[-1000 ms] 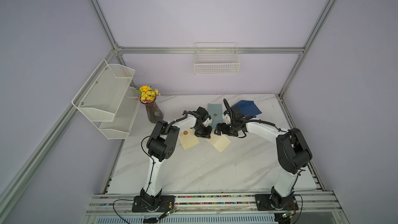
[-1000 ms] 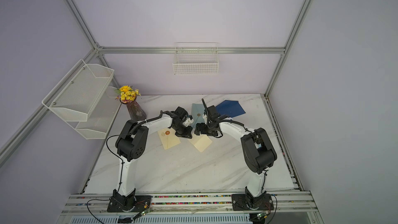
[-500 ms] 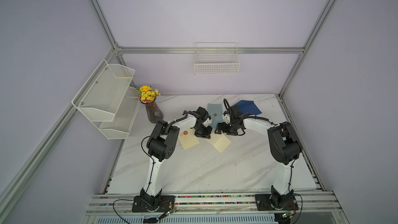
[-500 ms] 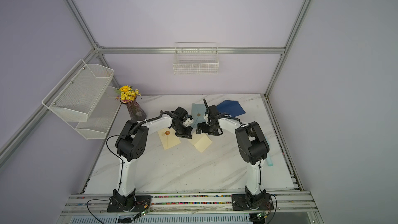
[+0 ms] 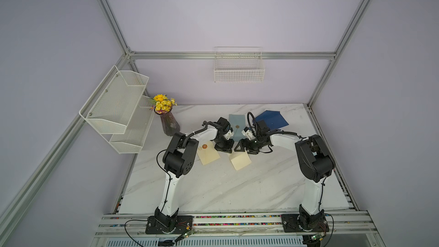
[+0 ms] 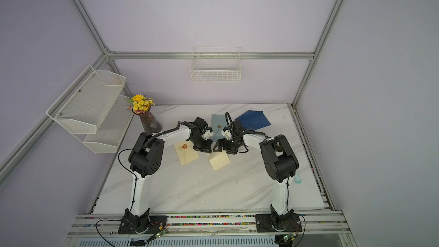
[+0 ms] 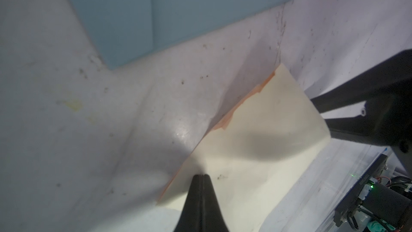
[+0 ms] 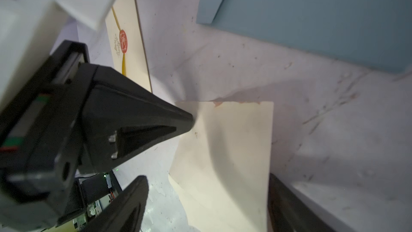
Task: Fold the letter paper in half and place it into the envelope
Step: Pick up the letter paper from the center of the board.
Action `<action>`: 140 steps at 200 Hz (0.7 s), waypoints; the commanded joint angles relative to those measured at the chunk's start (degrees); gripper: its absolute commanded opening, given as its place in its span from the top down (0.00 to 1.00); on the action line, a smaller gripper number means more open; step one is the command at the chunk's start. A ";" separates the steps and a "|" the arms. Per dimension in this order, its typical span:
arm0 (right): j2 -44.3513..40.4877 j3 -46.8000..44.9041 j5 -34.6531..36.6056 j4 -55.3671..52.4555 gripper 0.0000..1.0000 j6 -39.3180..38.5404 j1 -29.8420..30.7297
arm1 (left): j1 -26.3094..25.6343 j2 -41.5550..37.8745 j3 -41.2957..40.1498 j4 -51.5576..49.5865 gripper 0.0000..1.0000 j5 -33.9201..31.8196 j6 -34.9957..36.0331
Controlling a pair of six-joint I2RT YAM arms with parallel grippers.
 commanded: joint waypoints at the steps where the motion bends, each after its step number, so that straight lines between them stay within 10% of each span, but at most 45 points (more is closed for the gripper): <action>1: -1.85 -0.32 -4.01 -0.70 0.24 0.05 0.14 | 1.04 1.70 1.46 -2.76 1.00 -3.46 2.61; 68: -3.39 -2.03 -3.37 -0.20 0.78 5.06 -0.06 | 3.57 -1.21 4.64 -2.72 1.00 -4.43 0.50; 92: -3.55 -1.57 -0.67 0.35 1.00 9.01 -0.11 | 4.01 -4.14 4.82 -2.34 0.74 -4.97 -2.01; 140: -3.31 -0.89 6.61 2.78 1.00 19.71 -0.20 | 3.70 -8.11 0.36 1.88 0.60 -0.77 -10.54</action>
